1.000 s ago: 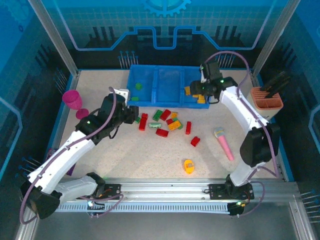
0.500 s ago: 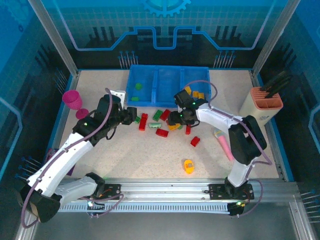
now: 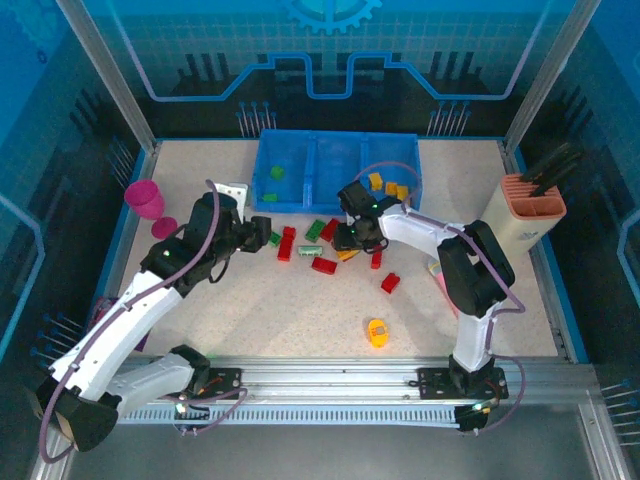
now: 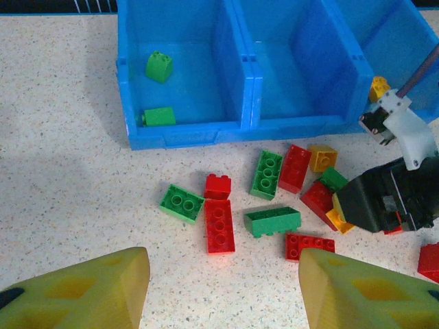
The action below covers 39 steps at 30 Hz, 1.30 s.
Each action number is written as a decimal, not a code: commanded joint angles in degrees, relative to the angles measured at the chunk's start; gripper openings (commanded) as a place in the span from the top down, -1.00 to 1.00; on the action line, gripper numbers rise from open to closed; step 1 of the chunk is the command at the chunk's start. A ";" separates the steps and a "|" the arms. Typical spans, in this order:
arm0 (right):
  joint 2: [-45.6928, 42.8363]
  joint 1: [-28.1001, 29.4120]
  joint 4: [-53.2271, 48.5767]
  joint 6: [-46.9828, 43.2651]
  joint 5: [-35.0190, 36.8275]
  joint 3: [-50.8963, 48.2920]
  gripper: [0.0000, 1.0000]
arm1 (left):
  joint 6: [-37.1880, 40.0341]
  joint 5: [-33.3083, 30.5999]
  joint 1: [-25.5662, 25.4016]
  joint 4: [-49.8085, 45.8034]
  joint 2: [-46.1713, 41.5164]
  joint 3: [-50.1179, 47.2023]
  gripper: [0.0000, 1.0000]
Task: Sort the legos into containers by color
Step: Pick up the lego from the lego, then place the lego in the container.
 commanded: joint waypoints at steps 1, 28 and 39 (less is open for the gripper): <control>2.45 0.91 -3.89 -1.21 1.08 0.13 0.24 | 0.18 0.11 0.64 0.32 -0.37 -0.36 -0.22; -1.21 -17.16 -1.50 -15.55 8.12 17.05 0.57 | -11.23 4.13 0.26 -1.08 5.32 -2.69 -0.21; 15.19 -19.56 0.83 -20.71 10.40 33.86 0.57 | -37.56 7.89 -9.41 9.56 17.43 -8.59 -0.27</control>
